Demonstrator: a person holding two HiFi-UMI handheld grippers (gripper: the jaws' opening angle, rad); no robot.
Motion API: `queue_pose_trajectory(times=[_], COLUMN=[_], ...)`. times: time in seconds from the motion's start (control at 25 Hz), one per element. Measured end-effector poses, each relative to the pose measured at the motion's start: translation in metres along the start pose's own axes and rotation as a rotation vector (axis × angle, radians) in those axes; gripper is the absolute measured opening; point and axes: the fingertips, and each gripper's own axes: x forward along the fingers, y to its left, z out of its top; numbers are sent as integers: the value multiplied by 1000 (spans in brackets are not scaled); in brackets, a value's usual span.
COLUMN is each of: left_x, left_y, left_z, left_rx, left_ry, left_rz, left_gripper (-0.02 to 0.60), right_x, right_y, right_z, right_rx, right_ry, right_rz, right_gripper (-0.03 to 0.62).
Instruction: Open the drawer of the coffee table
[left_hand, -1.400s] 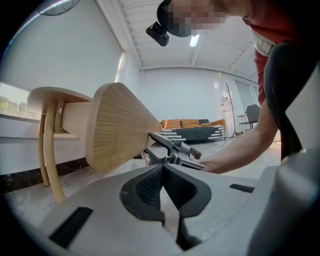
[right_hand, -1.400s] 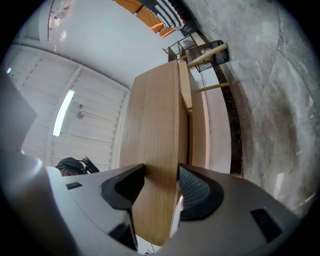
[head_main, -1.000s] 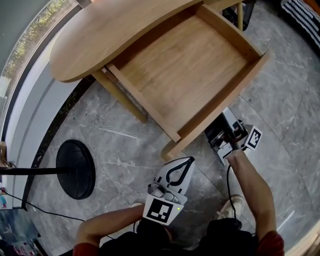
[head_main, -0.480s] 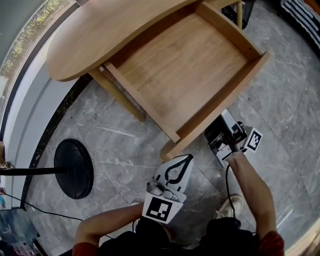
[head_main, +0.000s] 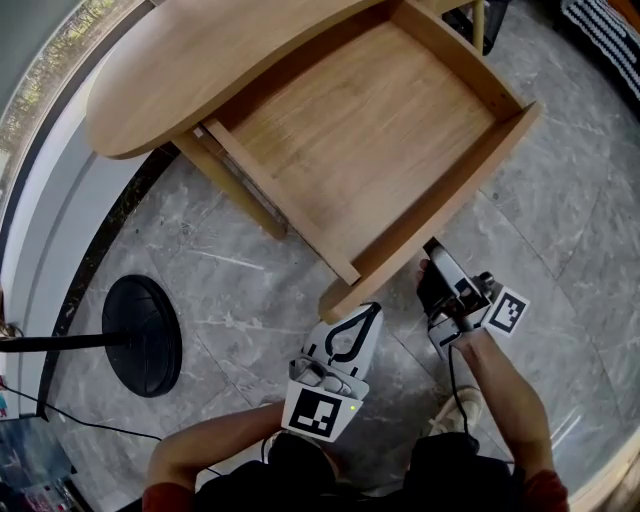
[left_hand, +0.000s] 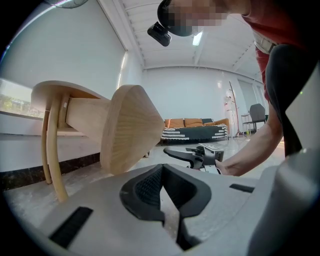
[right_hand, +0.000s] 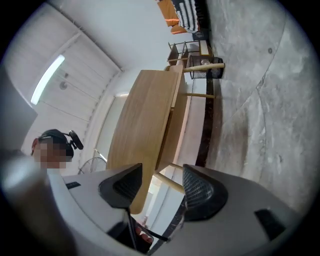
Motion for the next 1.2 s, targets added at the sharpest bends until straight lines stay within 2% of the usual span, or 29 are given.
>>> queue_pose_trajectory(times=[0.12,0.36,0.56,0.64,0.88,0.96,1.2], left_x=[0,3,3,3,3,3,1], left_y=[2,6,10,10,11,12,14], left_z=[-3,-10,-16,-19,-27,-29,-37], left_rx=[7,1,2,6,21,24,18], left_ry=[-3,2,16,23,25,30,48], left_rz=[4,12,19,20,13,11,14], left_gripper=[8,8,8,8,8,8,8], right_x=[-12,-30,-35,-35,-47,-47,-50], right_y=[0,4,10,12,20,19,12], right_z=[-9,-16,-31,-39,-42,-46,-53], right_rx=[-91,-351,-731,-847,-1212,-1264,-1230], right_ry=[38,71,167,208,209,233,218], right_rz=[-68,-253,-382,-419,-620,-638,-637], right_gripper=[235,235,235,235,230,228,227])
